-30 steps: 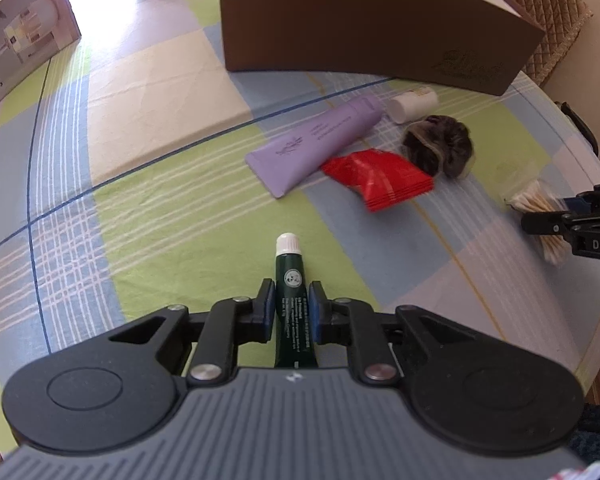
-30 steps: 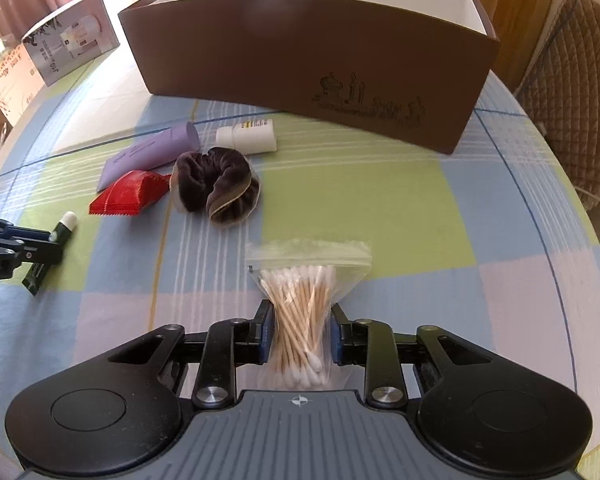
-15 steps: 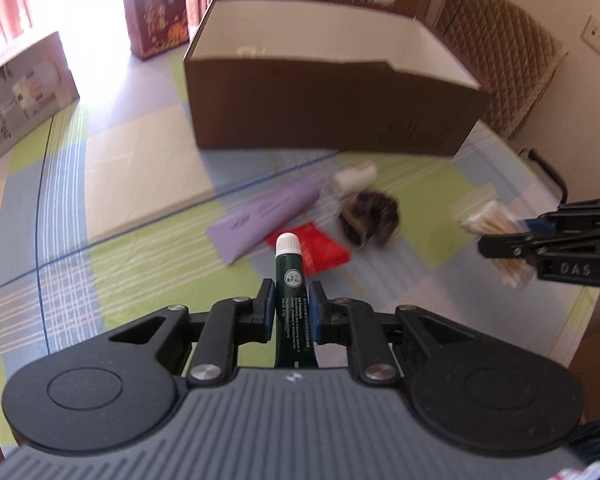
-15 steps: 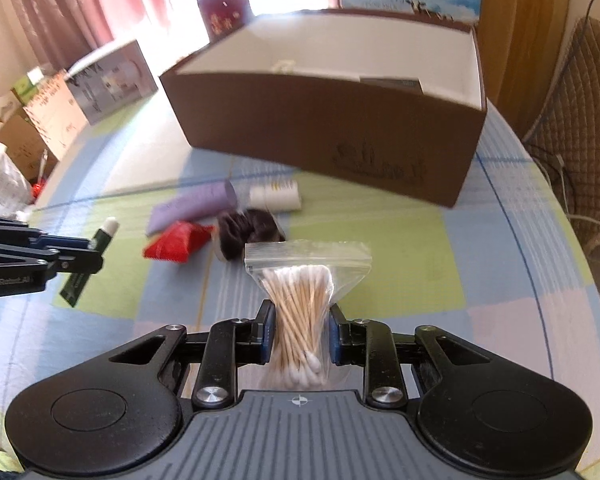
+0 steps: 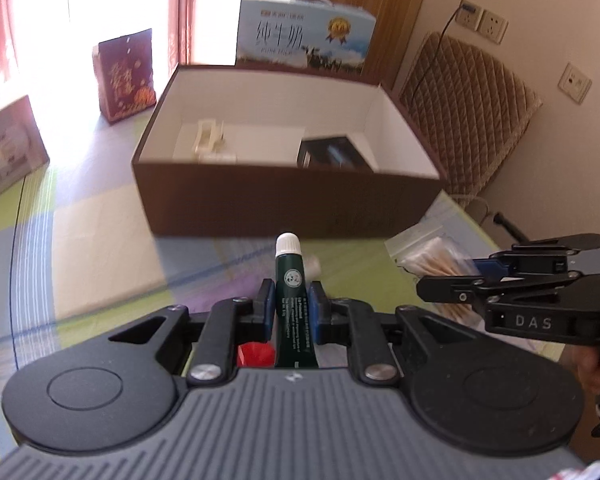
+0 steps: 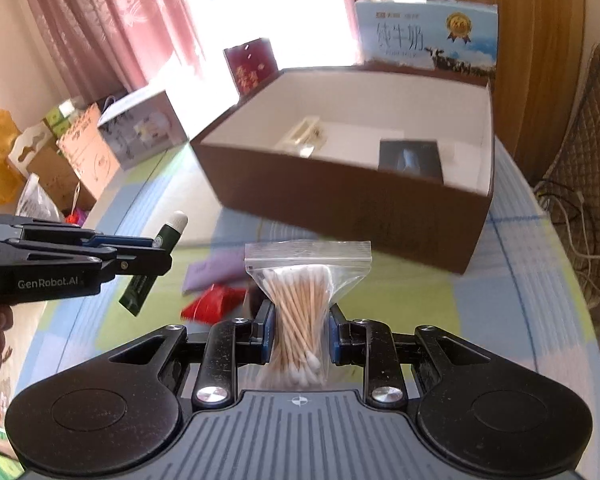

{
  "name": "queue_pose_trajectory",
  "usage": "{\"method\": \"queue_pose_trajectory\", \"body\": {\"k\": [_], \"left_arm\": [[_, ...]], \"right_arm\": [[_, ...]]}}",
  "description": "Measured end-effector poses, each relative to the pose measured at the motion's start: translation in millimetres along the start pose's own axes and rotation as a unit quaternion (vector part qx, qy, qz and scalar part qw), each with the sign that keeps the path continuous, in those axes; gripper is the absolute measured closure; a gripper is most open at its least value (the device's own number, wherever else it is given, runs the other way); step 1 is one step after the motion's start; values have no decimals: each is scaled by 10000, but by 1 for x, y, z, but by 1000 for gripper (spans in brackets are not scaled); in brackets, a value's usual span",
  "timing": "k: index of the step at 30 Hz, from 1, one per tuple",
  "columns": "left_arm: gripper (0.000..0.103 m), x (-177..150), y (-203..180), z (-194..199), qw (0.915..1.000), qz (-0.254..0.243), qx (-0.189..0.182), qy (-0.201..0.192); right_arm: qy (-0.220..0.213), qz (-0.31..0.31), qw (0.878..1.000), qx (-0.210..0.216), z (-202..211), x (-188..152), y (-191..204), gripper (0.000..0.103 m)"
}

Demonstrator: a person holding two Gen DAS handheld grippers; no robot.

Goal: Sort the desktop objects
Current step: 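Carry the green tube and cotton-swab bag over the cardboard box and lower them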

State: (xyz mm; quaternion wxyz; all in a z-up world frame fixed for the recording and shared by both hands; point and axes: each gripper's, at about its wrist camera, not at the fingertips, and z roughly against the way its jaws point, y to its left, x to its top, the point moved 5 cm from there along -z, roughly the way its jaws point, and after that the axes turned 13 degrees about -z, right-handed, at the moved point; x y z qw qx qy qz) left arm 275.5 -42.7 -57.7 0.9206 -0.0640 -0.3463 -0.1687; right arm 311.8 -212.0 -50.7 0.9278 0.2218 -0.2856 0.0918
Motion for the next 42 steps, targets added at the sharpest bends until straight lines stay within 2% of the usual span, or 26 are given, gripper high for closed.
{"method": "queue_pose_trajectory", "body": {"k": [10, 19, 27, 38, 42], "left_arm": [[90, 76, 12, -26, 9993, 45, 7, -384], [90, 124, 30, -71, 9993, 167, 70, -334], [90, 132, 50, -118, 9987, 503, -39, 8], [90, 115, 68, -171, 9946, 864, -148, 554], [90, 113, 70, -182, 9943, 815, -130, 679]], "right_arm": [[-487, 236, 9985, 21, -14, 74, -1, 80], [-573, 4, 9983, -75, -54, 128, -14, 80], [-343, -279, 9989, -182, -95, 147, -28, 80], [92, -486, 9983, -303, -138, 141, -43, 80], [174, -519, 9979, -340, -146, 139, -44, 80]]}}
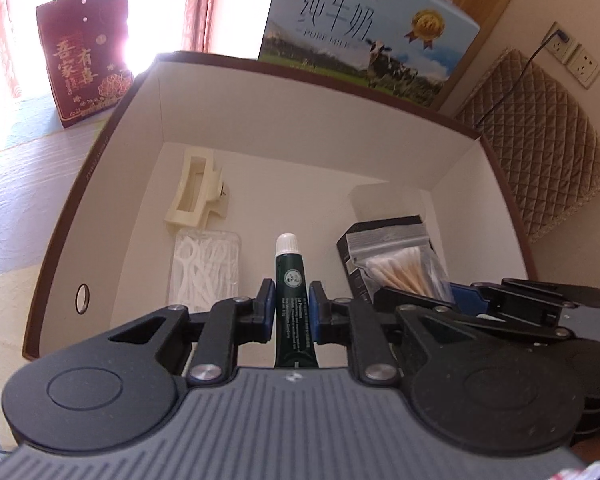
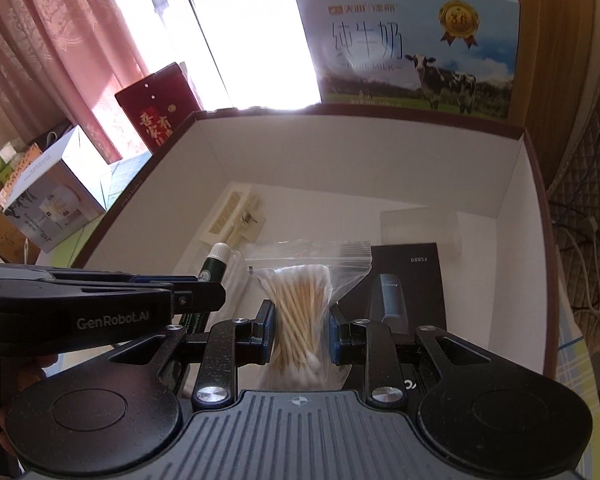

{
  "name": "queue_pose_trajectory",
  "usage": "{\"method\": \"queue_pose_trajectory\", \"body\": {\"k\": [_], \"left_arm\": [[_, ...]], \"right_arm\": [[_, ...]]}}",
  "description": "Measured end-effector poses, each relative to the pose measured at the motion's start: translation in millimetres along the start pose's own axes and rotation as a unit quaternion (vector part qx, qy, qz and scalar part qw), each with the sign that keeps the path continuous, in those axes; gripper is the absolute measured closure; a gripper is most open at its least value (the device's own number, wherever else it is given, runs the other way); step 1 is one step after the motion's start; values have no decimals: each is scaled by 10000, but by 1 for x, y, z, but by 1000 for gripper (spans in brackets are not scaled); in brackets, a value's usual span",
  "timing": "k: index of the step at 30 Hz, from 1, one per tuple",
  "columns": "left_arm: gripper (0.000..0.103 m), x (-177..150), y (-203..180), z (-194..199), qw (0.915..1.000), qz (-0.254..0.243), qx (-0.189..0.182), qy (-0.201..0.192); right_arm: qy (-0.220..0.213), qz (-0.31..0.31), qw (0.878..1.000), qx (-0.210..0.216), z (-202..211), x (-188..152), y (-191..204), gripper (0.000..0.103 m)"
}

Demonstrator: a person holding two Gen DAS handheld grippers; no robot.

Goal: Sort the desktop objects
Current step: 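Carry the green tube and cotton-swab bag over the cardboard box and lower them, then open both tools to release the tube and swab bag in the box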

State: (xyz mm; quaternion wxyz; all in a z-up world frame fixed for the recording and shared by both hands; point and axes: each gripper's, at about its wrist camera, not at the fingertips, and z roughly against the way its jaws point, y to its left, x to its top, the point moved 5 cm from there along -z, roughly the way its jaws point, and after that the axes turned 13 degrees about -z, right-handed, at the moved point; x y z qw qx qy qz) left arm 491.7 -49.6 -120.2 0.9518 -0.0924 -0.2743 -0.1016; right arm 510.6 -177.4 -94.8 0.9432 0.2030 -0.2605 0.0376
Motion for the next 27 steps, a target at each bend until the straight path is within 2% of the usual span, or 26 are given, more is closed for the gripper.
{"method": "queue_pose_trajectory", "body": {"k": [11, 19, 27], "left_arm": [[89, -4, 6, -24, 9995, -70, 56, 307], [89, -3, 7, -28, 9994, -102, 19, 330], [89, -1, 11, -23, 9993, -177, 176, 286]], "right_arm": [[173, -107, 9998, -79, -12, 1, -6, 80], [262, -156, 9995, -84, -18, 1, -6, 80], [338, -151, 9993, -90, -24, 1, -4, 80]]}}
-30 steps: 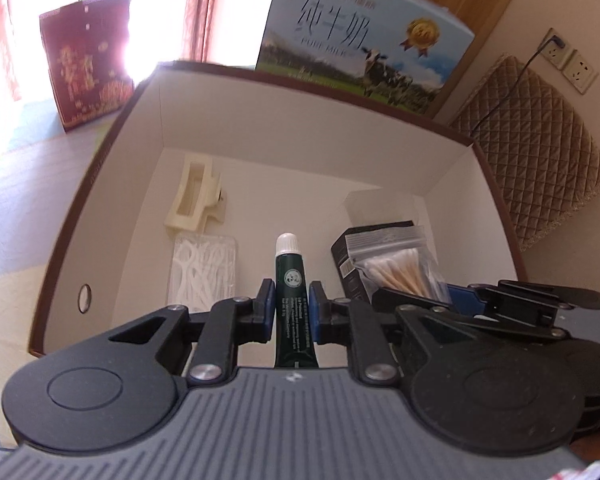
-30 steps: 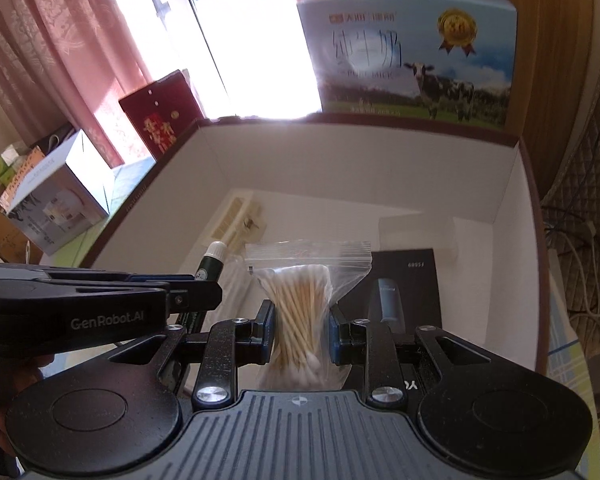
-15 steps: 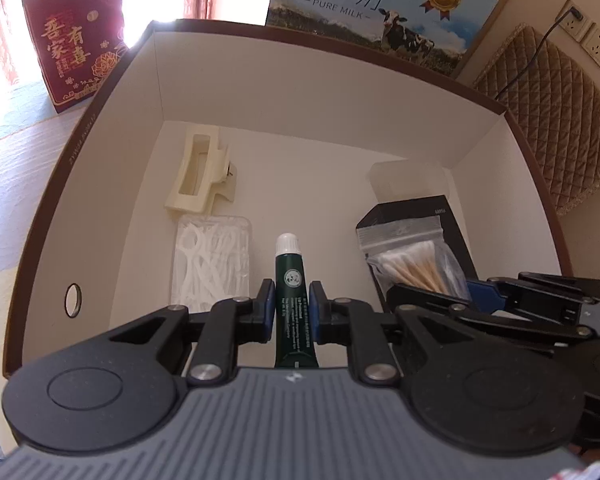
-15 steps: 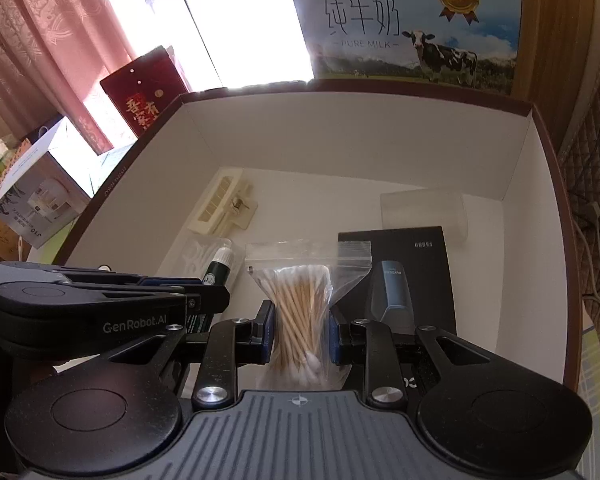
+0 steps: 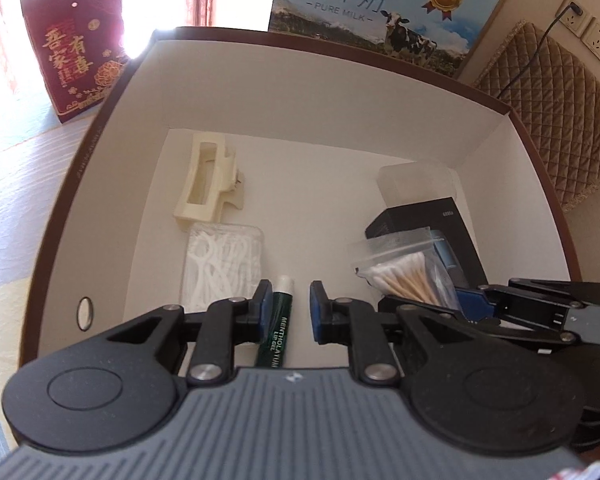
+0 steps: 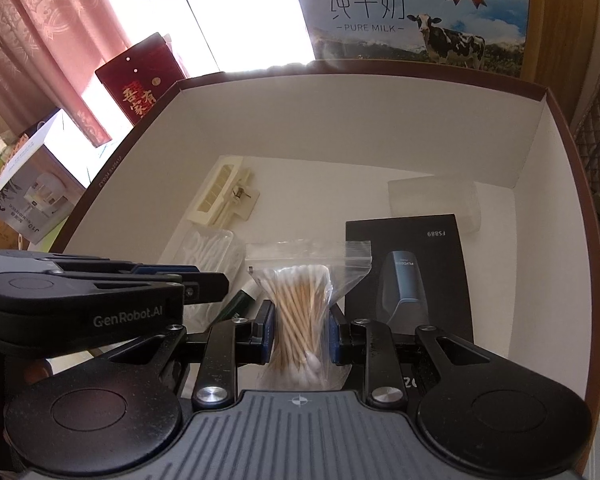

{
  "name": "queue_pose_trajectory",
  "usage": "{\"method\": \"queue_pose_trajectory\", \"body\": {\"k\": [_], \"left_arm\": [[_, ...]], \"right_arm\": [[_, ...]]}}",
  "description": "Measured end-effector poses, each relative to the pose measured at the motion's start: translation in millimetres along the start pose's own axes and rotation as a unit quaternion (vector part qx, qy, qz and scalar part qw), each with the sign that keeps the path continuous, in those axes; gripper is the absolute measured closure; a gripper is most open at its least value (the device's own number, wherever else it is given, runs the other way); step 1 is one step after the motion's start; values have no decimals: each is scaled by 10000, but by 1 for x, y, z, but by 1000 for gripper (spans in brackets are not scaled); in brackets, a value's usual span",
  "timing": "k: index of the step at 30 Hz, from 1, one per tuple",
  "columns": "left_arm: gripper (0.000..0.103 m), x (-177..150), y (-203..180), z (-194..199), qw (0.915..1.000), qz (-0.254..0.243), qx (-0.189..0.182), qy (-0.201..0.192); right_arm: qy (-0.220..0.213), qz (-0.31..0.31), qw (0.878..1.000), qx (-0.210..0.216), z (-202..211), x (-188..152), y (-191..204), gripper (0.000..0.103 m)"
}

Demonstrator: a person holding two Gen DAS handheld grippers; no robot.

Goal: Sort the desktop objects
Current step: 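Open both tools to release the tube and swab bag in the box, then withdraw both tools from the box toward the remaining items on the table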

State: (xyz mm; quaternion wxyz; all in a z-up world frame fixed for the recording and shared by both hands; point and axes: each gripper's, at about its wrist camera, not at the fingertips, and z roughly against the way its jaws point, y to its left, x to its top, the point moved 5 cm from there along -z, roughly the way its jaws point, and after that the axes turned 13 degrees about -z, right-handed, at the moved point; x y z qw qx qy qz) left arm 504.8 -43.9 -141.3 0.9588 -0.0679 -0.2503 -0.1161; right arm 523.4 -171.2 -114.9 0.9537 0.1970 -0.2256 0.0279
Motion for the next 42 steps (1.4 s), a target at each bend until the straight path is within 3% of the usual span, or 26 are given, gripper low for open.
{"method": "queue_pose_trajectory", "body": {"k": [10, 12, 13, 14, 18, 25, 31, 42], "left_arm": [[89, -3, 9, 6, 9999, 21, 123, -21], [88, -3, 10, 7, 9999, 17, 138, -27], [87, -3, 11, 8, 9998, 23, 171, -32], [87, -4, 12, 9, 9998, 21, 187, -40], [85, -5, 15, 13, 9999, 58, 149, -50], [68, -4, 13, 20, 9998, -3, 179, -103], [44, -5, 10, 29, 9995, 9, 262, -158], [26, -10, 1, 62, 9985, -46, 400, -380]], "right_arm": [[-103, 84, 9999, 73, -5, 0, 5, 79], [-169, 97, 9998, 82, -5, 1, 5, 66], [-222, 105, 9997, 32, -3, 1, 4, 50], [-313, 133, 9994, -54, -1, 1, 3, 40], [-319, 266, 9991, -23, 5, 0, 2, 28], [-316, 290, 9989, -164, 18, -3, -3, 3], [-328, 285, 9988, -238, 26, -6, -6, 2], [-545, 329, 9975, -301, 54, -15, -5, 2]]}}
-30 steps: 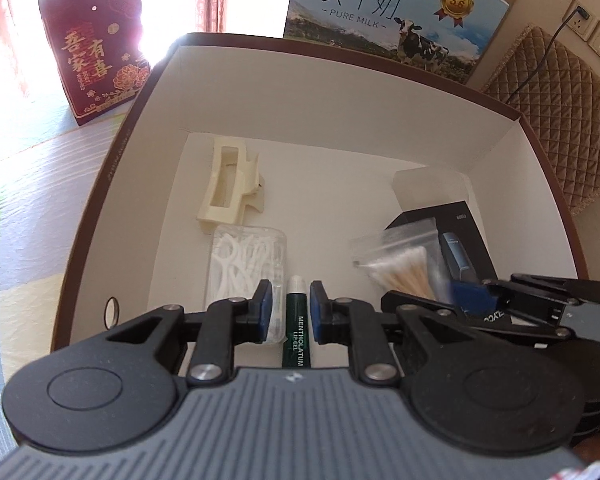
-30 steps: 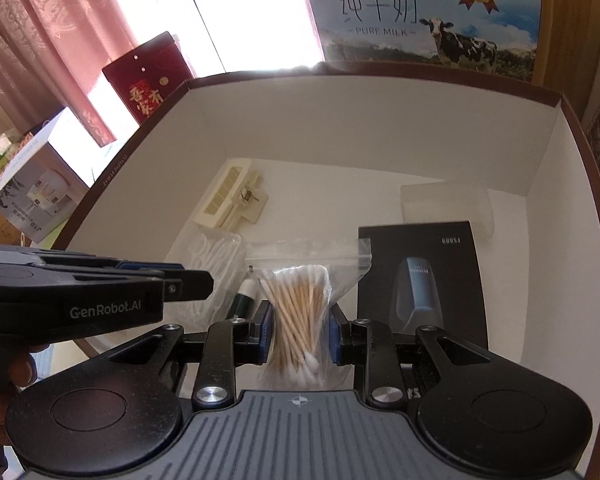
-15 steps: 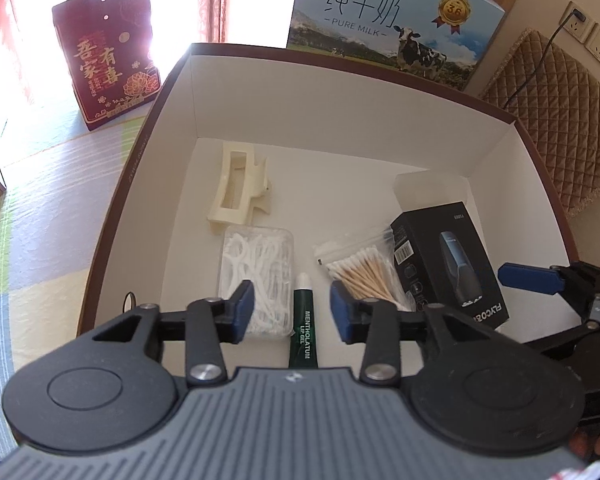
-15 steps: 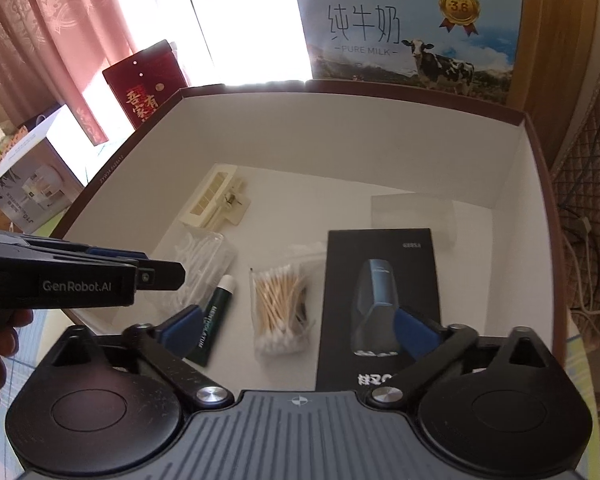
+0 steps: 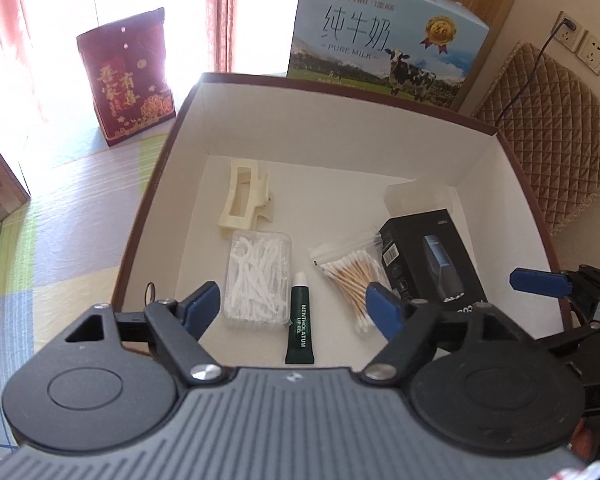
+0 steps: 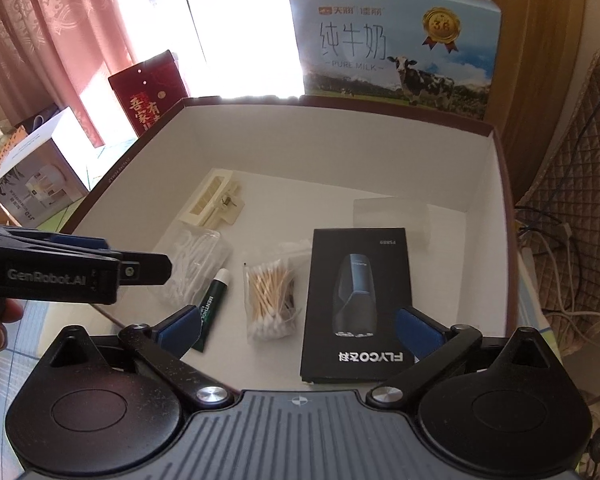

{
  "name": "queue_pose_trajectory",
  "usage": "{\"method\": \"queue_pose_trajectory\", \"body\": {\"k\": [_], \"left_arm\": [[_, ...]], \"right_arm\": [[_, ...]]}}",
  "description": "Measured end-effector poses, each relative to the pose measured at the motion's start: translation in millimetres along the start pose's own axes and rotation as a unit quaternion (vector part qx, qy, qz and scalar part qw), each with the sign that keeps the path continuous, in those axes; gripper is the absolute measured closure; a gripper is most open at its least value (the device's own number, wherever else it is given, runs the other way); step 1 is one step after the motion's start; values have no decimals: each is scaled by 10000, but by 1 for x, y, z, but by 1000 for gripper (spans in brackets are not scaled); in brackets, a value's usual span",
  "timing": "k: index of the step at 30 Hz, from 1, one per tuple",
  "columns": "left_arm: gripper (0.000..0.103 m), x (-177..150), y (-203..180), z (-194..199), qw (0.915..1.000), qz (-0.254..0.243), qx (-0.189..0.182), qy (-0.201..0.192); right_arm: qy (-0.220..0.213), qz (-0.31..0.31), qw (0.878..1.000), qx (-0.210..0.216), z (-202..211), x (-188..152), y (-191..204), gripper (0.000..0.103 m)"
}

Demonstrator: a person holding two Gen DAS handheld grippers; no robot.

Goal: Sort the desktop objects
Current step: 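Withdraw both tools from the box toward the remaining items on the table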

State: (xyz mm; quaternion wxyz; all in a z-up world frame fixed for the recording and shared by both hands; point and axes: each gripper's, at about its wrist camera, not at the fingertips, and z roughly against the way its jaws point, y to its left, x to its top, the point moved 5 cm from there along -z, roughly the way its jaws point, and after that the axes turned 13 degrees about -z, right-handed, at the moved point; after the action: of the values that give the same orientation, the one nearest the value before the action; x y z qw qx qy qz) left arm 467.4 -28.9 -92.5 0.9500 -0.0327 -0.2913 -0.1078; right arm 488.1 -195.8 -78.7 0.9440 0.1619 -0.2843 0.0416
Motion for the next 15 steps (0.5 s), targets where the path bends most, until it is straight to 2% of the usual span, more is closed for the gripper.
{"method": "queue_pose_trajectory", "body": {"k": [15], "left_arm": [[23, -10, -19, 48, 9989, -241, 341, -211]], "right_arm": [[-357, -57, 9993, -6, 42, -8, -1, 2]]}}
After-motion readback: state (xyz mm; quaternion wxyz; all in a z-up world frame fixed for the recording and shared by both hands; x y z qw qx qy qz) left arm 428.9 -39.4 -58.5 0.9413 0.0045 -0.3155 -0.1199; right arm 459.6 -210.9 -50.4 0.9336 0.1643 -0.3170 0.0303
